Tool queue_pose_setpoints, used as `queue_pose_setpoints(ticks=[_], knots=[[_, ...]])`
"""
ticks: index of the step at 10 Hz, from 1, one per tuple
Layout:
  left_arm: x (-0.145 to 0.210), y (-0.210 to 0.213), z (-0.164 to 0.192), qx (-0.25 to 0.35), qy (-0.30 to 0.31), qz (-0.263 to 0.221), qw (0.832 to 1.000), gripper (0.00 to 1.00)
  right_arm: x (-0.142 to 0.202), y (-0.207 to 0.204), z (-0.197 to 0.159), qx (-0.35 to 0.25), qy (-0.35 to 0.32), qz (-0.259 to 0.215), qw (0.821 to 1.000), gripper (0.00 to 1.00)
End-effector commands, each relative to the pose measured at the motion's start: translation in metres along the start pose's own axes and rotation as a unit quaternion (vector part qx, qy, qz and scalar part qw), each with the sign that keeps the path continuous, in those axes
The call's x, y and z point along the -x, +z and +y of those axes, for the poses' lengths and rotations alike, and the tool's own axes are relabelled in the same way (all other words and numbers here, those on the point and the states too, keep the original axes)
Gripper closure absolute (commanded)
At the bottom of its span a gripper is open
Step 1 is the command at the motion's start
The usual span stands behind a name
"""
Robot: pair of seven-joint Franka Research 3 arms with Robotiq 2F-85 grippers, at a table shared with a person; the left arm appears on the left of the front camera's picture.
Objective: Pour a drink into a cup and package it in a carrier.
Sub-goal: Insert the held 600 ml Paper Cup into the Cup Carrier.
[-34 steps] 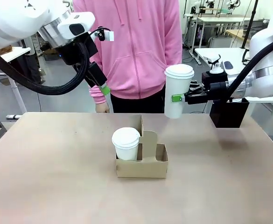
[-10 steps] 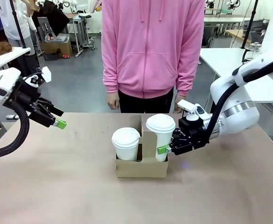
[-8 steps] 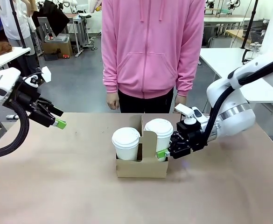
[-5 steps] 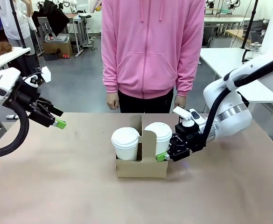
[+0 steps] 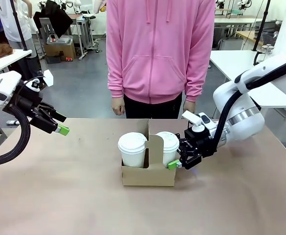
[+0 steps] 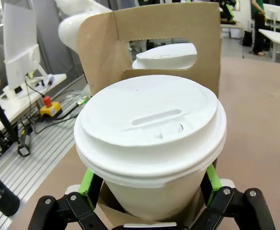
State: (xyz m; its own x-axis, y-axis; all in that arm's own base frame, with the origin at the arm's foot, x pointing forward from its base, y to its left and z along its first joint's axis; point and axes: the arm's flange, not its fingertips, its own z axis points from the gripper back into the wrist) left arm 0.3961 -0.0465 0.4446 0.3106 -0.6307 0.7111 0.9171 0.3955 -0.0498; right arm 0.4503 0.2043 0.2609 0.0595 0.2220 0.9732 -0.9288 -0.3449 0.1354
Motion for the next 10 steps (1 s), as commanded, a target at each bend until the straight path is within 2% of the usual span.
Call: queue_pose_setpoints(ticks=[1, 4, 5, 6, 8, 9, 10], knots=[[0.0, 0.0, 0.001, 0.002, -0.004, -0.004, 1.0, 0.0, -0.01, 0.025, 0.009, 0.028, 0.025, 0.014, 0.999, 0.0], [0.0, 0.0, 0.001, 0.002, -0.004, -0.004, 1.0, 0.0, -0.04, 0.078, 0.022, 0.073, 0.036, 0.03, 0.996, 0.0], [0.0, 0.0, 0.001, 0.002, -0.004, -0.004, 1.0, 0.0, -0.053, 0.11, 0.032, 0.11, 0.009, 0.051, 0.993, 0.0], [0.0, 0.0, 0.001, 0.002, -0.004, -0.004, 1.0, 0.0, -0.063, 0.147, 0.046, 0.167, -0.054, 0.068, 0.982, 0.0], [0.0, 0.0, 0.001, 0.002, -0.004, -0.004, 1.0, 0.0, -0.082, 0.205, 0.092, 0.233, -0.15, 0.089, 0.957, 0.0], [0.0, 0.0, 0.001, 0.002, -0.004, -0.004, 1.0, 0.0, -0.087, 0.224, 0.118, 0.263, -0.194, 0.099, 0.94, 0.0], [0.0, 0.0, 0.001, 0.002, -0.004, -0.004, 1.0, 0.0, -0.086, 0.244, 0.143, 0.314, -0.247, 0.11, 0.91, 0.0]])
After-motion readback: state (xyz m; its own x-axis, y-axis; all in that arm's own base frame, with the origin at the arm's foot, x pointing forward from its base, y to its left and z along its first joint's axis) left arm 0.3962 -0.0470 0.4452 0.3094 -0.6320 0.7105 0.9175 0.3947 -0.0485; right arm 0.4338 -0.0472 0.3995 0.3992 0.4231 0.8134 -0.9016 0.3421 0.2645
